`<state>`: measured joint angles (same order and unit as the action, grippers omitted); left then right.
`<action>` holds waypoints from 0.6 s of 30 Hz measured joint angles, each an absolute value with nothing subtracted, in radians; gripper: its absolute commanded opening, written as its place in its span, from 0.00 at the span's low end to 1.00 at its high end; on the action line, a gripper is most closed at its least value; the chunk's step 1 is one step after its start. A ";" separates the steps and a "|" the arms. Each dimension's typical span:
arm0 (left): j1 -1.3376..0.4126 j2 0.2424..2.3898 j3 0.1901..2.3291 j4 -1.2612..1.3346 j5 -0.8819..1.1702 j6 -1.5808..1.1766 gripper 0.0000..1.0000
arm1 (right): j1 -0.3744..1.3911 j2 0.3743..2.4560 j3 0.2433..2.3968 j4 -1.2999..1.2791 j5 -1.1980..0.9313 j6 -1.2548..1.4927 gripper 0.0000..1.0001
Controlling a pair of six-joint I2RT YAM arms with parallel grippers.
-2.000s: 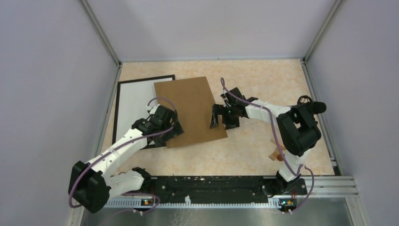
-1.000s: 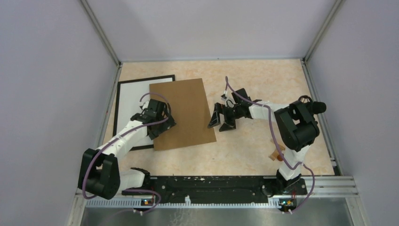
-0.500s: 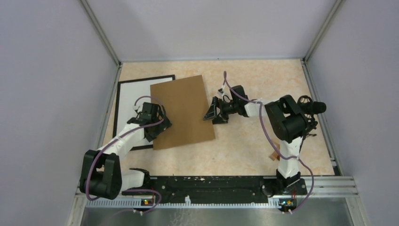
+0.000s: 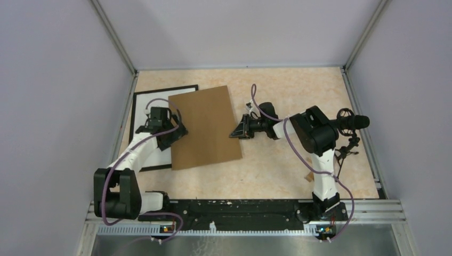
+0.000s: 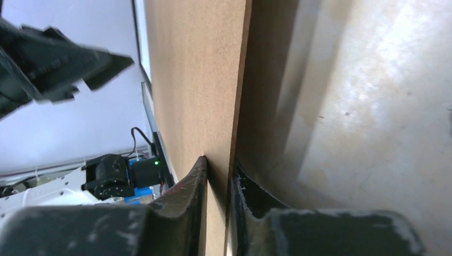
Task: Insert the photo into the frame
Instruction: Place the photo frame item in the photo frame.
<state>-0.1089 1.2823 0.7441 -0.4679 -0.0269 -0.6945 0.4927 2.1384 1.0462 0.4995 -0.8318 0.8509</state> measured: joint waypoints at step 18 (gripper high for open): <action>0.330 1.670 1.092 -0.111 -0.159 -0.395 0.99 | 0.489 2.140 0.979 0.718 -0.870 0.974 0.00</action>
